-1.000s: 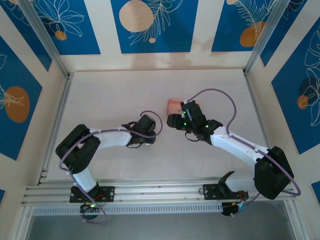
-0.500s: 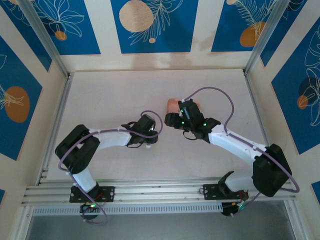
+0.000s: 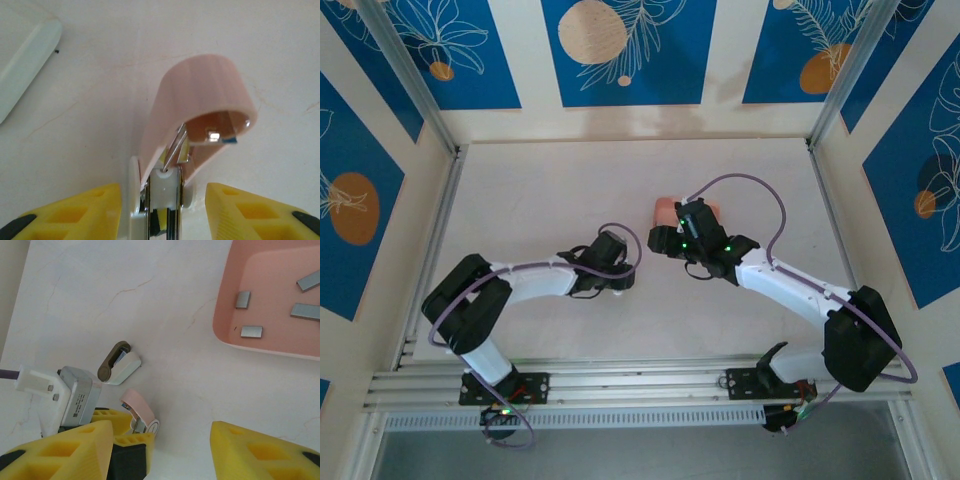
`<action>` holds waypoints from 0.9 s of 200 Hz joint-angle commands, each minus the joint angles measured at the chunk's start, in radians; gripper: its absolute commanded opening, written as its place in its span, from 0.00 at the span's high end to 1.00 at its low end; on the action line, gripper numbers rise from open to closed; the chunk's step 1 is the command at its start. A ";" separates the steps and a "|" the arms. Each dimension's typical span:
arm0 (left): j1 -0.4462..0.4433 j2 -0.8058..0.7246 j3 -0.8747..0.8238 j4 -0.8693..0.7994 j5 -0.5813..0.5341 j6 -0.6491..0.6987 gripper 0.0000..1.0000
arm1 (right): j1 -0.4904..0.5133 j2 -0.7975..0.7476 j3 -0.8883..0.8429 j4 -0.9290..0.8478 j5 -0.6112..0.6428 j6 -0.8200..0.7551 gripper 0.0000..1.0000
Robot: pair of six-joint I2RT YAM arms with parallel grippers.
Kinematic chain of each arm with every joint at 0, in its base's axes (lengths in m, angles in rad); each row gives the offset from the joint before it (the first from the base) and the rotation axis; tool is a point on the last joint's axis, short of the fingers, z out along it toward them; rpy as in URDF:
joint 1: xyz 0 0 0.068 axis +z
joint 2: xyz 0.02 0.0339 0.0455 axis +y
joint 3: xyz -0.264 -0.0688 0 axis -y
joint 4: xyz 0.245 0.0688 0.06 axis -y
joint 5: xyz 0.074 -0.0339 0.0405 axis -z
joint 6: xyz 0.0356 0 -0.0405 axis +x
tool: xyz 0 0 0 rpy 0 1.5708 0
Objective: Load the staples into the stapler
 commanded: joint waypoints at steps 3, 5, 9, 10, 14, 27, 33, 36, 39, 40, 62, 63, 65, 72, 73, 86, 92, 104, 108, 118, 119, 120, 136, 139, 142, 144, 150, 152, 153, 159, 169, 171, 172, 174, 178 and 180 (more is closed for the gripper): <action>-0.003 -0.043 -0.017 -0.040 0.020 -0.018 0.52 | 0.007 0.008 0.021 0.001 -0.011 0.000 0.46; -0.003 -0.044 -0.018 -0.040 0.022 -0.019 0.52 | 0.008 0.010 0.021 0.000 -0.011 0.001 0.46; -0.003 -0.044 -0.019 -0.040 0.025 -0.019 0.52 | 0.008 0.010 0.021 0.002 -0.013 0.001 0.46; -0.003 -0.045 -0.020 -0.040 0.026 -0.019 0.52 | 0.008 0.011 0.023 0.002 -0.013 0.001 0.46; -0.003 -0.046 -0.022 -0.041 0.030 -0.020 0.52 | 0.008 0.012 0.023 0.003 -0.013 0.001 0.46; -0.003 -0.050 -0.025 -0.044 0.041 -0.020 0.53 | 0.010 0.014 0.026 0.002 -0.014 0.000 0.46; -0.003 -0.052 -0.026 -0.047 0.047 -0.018 0.53 | 0.010 0.015 0.026 0.003 -0.014 0.000 0.46; -0.004 -0.054 -0.025 -0.049 0.049 -0.016 0.53 | 0.010 0.014 0.026 0.002 -0.013 0.000 0.46; -0.004 -0.054 -0.024 -0.051 0.050 -0.014 0.53 | 0.010 0.014 0.026 0.002 -0.014 0.000 0.46; -0.003 -0.054 -0.023 -0.052 0.050 -0.013 0.53 | 0.010 0.014 0.027 0.002 -0.014 0.000 0.46; -0.003 -0.045 -0.012 -0.073 0.067 -0.001 0.53 | 0.012 0.016 0.027 0.002 -0.013 0.001 0.46; -0.003 -0.044 -0.012 -0.075 0.068 -0.002 0.53 | 0.012 0.015 0.027 0.002 -0.013 0.001 0.46; -0.003 -0.043 -0.011 -0.076 0.069 -0.001 0.53 | 0.011 0.015 0.026 0.004 -0.012 0.001 0.46; -0.003 -0.039 -0.009 -0.077 0.075 0.001 0.53 | 0.013 0.015 0.026 0.004 -0.012 0.003 0.46; -0.003 -0.039 -0.009 -0.077 0.076 0.000 0.53 | 0.013 0.015 0.026 0.004 -0.012 0.003 0.46; -0.002 -0.032 -0.005 -0.079 0.083 0.003 0.53 | 0.013 0.018 0.027 0.006 -0.014 0.005 0.46; -0.002 -0.031 -0.003 -0.079 0.086 0.006 0.54 | 0.014 0.019 0.026 0.005 -0.014 0.005 0.46; -0.003 -0.031 -0.001 -0.082 0.091 0.006 0.54 | 0.015 0.020 0.027 0.007 -0.013 0.006 0.46; -0.003 -0.031 -0.001 -0.081 0.093 0.007 0.54 | 0.016 0.020 0.028 0.007 -0.014 0.006 0.46; -0.003 -0.029 0.000 -0.083 0.101 0.009 0.55 | 0.016 0.022 0.028 0.006 -0.013 0.006 0.46; -0.003 -0.029 0.001 -0.083 0.102 0.009 0.55 | 0.016 0.022 0.028 0.007 -0.013 0.006 0.46; -0.002 -0.029 0.002 -0.083 0.102 0.010 0.55 | 0.016 0.021 0.028 0.007 -0.012 0.005 0.46; -0.004 -0.023 0.006 -0.082 0.113 0.011 0.56 | 0.016 0.023 0.029 0.007 -0.013 0.006 0.46; -0.003 -0.022 0.006 -0.082 0.115 0.012 0.56 | 0.016 0.023 0.029 0.006 -0.014 0.006 0.46; -0.002 -0.022 0.008 -0.083 0.115 0.012 0.56 | 0.016 0.022 0.029 0.007 -0.014 0.005 0.46; -0.003 -0.020 0.007 -0.084 0.116 0.012 0.56 | 0.016 0.023 0.029 0.006 -0.014 0.006 0.46; -0.003 -0.019 0.009 -0.083 0.118 0.012 0.56 | 0.017 0.022 0.029 0.007 -0.012 0.006 0.46; -0.003 -0.018 0.010 -0.083 0.118 0.012 0.56 | 0.017 0.023 0.029 0.007 -0.012 0.004 0.46; -0.003 -0.017 0.011 -0.083 0.119 0.012 0.56 | 0.017 0.023 0.029 0.007 -0.012 0.004 0.46; -0.003 -0.016 0.011 -0.083 0.120 0.012 0.56 | 0.018 0.023 0.029 0.007 -0.013 0.004 0.46; -0.003 -0.014 0.011 -0.082 0.125 0.014 0.56 | 0.017 0.023 0.029 0.006 -0.012 0.004 0.46; -0.003 -0.014 0.011 -0.081 0.126 0.014 0.56 | 0.017 0.023 0.029 0.006 -0.013 0.003 0.46; -0.003 -0.014 0.011 -0.080 0.127 0.015 0.56 | 0.017 0.023 0.029 0.006 -0.013 0.003 0.46; -0.003 -0.013 0.011 -0.079 0.128 0.014 0.56 | 0.018 0.023 0.028 0.006 -0.012 0.004 0.46; -0.002 -0.014 0.011 -0.077 0.130 0.014 0.56 | 0.017 0.022 0.028 0.006 -0.012 0.004 0.46; -0.003 -0.013 0.011 -0.077 0.130 0.015 0.56 | 0.017 0.023 0.028 0.006 -0.012 0.004 0.46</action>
